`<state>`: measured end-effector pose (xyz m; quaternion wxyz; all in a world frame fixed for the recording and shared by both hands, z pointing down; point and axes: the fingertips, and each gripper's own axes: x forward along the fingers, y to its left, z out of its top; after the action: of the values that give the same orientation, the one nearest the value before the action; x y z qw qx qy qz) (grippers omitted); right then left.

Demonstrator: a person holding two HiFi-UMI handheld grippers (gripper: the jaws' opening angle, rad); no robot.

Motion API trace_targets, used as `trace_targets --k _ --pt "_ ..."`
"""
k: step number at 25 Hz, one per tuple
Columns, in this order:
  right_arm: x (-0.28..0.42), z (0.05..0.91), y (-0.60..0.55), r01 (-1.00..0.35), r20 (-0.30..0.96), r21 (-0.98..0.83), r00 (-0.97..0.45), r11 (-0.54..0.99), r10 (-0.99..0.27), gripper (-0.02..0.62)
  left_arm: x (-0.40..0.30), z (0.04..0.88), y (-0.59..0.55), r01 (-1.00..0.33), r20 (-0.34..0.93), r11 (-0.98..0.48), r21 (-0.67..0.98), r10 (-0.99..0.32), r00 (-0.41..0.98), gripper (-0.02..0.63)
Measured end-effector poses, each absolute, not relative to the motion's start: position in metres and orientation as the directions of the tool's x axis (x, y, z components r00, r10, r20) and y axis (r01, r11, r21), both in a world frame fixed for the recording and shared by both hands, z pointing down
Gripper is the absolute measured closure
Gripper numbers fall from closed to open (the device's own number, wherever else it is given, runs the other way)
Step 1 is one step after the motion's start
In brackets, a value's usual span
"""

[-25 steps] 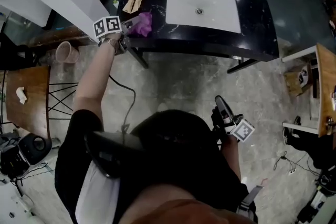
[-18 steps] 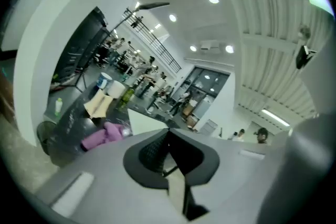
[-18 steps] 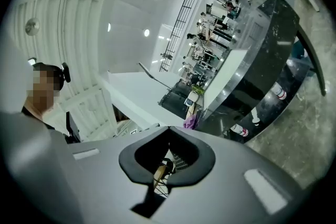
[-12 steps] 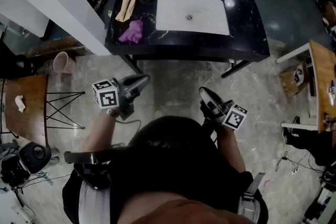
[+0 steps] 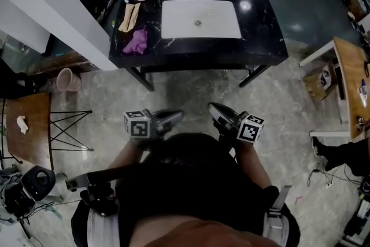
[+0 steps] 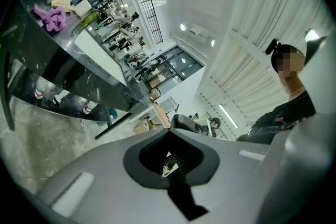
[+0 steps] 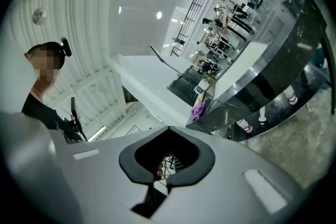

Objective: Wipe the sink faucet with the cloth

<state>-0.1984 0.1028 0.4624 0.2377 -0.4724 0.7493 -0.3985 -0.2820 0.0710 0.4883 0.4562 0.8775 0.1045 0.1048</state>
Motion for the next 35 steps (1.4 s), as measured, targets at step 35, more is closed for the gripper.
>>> trace_targets --k 35 --pt "-0.212 0.468 0.110 -0.470 0.016 -0.847 -0.489 0.248 -0.872 0.583 -0.280 0.491 0.071 0.067 0.095 -0.547 0.835 0.263 0.960 0.606"
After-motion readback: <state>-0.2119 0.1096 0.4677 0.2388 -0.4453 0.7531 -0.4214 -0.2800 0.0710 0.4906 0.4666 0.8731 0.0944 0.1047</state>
